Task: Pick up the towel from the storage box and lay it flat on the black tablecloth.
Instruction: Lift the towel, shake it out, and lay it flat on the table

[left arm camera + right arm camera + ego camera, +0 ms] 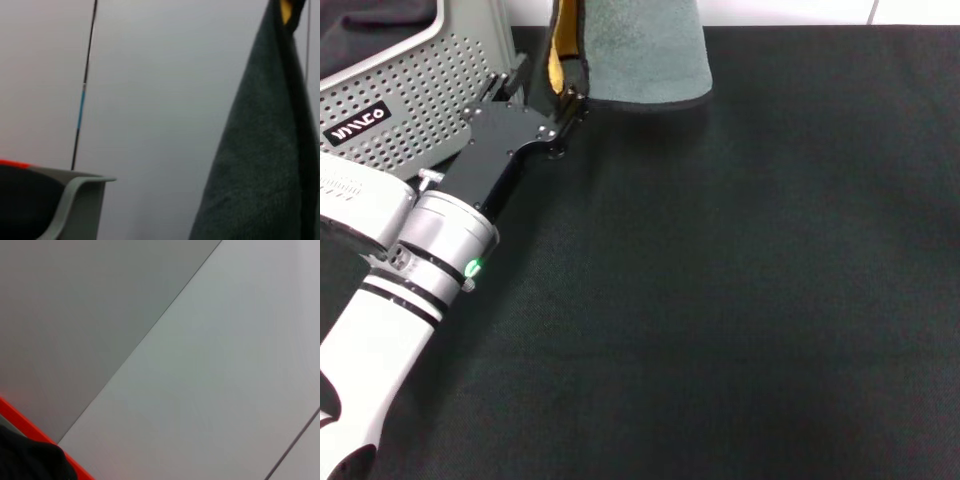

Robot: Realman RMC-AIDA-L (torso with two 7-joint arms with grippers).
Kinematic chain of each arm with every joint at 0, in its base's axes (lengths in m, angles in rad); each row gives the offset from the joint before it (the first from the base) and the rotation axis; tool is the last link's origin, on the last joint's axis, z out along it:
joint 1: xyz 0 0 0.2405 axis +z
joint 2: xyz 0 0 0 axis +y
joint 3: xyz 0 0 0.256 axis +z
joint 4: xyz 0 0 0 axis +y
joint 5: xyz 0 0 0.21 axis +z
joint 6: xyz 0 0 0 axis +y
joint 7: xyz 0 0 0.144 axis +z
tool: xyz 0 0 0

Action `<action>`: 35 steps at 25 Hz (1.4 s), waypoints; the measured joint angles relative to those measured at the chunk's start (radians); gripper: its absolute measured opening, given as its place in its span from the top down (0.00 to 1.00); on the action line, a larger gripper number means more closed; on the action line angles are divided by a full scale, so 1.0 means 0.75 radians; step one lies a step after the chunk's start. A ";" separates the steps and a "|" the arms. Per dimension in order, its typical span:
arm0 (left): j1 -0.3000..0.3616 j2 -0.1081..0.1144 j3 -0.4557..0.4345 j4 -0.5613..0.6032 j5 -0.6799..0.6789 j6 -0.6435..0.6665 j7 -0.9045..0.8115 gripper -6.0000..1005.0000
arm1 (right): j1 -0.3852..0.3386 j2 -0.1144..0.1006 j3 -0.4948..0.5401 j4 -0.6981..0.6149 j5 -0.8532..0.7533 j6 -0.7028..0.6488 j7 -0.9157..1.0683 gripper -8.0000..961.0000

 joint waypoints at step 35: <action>0.067 0.001 0.056 -0.002 0.001 0.168 -0.004 0.33 | -0.057 0.000 0.020 -0.027 -0.050 0.031 0.004 0.98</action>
